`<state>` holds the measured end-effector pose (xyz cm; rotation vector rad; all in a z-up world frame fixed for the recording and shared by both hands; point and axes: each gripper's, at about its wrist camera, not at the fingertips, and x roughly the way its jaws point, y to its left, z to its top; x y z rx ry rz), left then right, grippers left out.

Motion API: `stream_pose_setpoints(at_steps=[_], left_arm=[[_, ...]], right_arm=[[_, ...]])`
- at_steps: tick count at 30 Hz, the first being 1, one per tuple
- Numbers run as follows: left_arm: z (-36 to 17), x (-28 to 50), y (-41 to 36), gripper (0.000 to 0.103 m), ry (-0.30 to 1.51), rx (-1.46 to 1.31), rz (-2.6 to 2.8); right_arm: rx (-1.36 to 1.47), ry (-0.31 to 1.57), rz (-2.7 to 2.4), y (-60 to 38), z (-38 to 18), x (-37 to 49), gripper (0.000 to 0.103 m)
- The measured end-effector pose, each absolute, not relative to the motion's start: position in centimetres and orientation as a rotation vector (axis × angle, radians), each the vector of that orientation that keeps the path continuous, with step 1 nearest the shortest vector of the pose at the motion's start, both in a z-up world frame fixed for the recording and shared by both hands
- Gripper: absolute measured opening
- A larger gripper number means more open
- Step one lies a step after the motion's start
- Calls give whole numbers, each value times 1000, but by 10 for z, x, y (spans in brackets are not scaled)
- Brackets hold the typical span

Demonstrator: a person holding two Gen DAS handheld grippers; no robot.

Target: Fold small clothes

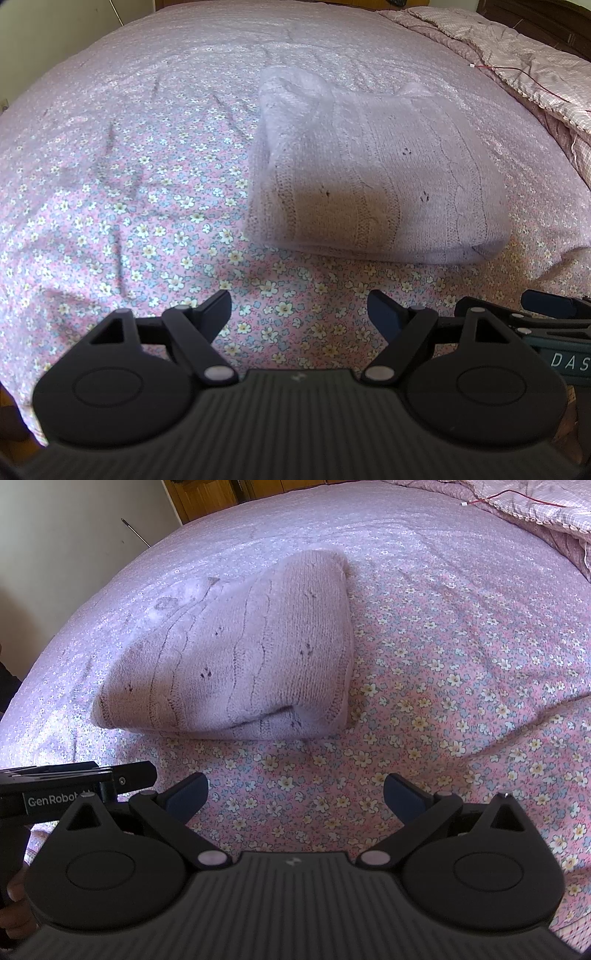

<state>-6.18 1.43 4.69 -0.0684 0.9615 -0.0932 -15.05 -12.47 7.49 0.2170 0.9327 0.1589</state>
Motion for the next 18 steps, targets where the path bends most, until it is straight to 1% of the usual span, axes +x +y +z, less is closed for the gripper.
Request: stream_pose_setpoints(at_steps=[18], left_arm=[[46,-61,14,82,963,-60,-95]], right_arm=[[218,934,158,-124,75,-150,103]])
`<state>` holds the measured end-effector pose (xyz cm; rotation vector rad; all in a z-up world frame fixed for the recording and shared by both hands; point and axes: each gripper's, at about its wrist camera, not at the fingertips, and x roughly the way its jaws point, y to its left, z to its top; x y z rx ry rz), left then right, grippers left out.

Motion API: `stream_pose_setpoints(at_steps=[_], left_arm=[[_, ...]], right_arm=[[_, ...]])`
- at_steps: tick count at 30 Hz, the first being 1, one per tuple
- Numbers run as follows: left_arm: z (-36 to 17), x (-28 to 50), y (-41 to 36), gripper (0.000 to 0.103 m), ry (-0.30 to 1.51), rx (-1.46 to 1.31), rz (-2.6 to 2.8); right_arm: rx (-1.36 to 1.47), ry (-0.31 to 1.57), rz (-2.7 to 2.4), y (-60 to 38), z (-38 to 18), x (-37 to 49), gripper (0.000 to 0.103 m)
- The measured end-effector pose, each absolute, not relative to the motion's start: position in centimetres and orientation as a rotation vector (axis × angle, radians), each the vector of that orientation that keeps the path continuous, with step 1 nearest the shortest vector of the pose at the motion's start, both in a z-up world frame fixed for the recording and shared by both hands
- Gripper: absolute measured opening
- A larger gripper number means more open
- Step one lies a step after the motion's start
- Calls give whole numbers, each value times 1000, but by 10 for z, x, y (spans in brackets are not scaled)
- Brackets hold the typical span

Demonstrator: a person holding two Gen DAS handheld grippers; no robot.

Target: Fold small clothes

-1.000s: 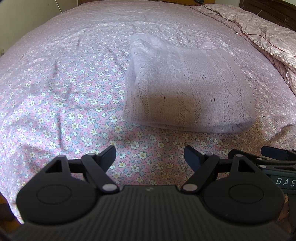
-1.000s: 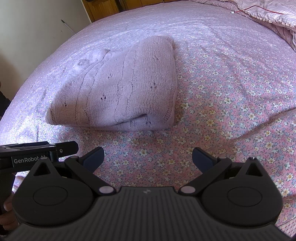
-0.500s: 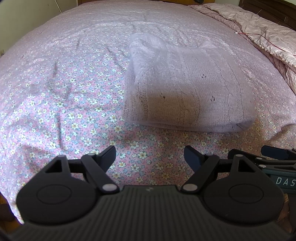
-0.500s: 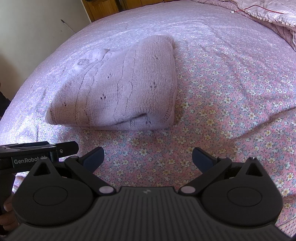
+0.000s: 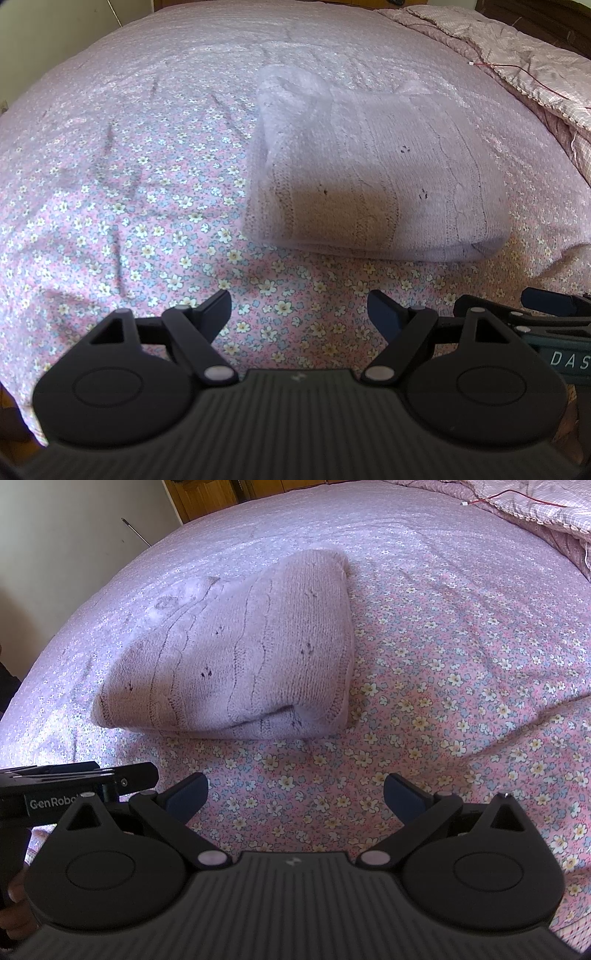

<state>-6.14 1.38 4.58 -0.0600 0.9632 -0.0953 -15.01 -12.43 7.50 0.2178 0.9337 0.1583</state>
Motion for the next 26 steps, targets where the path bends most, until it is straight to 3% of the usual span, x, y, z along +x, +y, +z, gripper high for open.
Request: stream_pose_setpoints(at_steps=[26], left_arm=[[45,-61,14,82,968,-56,-92]], right_arm=[[217,936,159,-124,75,-150,103]])
